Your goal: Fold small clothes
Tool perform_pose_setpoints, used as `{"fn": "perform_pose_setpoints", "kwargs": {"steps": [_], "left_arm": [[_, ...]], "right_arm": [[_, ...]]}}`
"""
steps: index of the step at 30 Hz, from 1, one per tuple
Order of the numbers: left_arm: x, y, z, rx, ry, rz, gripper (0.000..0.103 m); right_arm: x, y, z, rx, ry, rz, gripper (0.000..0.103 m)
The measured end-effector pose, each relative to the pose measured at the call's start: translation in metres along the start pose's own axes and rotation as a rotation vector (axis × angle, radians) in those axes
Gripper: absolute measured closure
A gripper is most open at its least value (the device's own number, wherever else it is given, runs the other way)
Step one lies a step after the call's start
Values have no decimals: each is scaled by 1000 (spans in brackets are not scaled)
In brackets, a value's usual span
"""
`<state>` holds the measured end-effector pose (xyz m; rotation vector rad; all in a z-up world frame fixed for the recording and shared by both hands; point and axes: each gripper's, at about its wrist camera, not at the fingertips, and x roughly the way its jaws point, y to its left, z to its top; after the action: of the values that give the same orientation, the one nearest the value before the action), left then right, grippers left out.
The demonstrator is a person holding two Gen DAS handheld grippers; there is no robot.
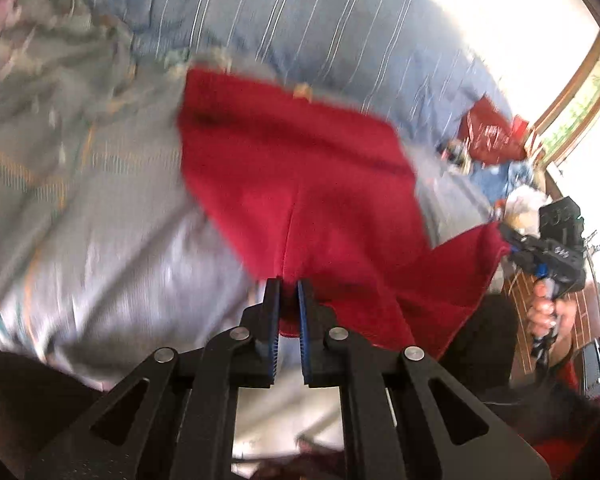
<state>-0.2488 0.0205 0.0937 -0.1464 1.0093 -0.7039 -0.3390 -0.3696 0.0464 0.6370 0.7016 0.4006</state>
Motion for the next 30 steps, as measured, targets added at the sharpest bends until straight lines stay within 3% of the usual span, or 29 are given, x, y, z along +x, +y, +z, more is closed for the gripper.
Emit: {"fn": "perform_pose_setpoints", "kwargs": {"steps": [3,6,9,14,17,19,20,22,23,24,30], "left_arm": [[-3,-9,36,31,-78,13,97],[8,-8,56,37,-103,25,97],[12,1,77,15,-132,35,103],[31,19,132,-69,-207,98,103],[52,23,150,-70,-204,148,103],[62,23,154,-71,-176,104,103],[69,23,155,-69,-161,85,99],[83,18,155,-28,-119,69,78],[92,13,153,4,-83,65,61],[103,8,150,36,-40,49,53],[146,-27,147,171,96,-79,39]], "right_arm": [[2,3,24,-3,-67,16,97],[8,2,51,-23,-117,-4,97],[17,-2,81,-20,-155,-22,97],[40,-17,122,-21,-178,-90,97],[57,-31,144,9,-180,-115,97],[69,-42,155,14,-171,-145,97],[76,-49,159,19,-162,-170,97],[85,-59,162,33,-151,-182,97],[87,-63,161,35,-145,-172,97],[90,-67,159,38,-137,-165,97],[95,-94,147,97,-129,-132,97]]}}
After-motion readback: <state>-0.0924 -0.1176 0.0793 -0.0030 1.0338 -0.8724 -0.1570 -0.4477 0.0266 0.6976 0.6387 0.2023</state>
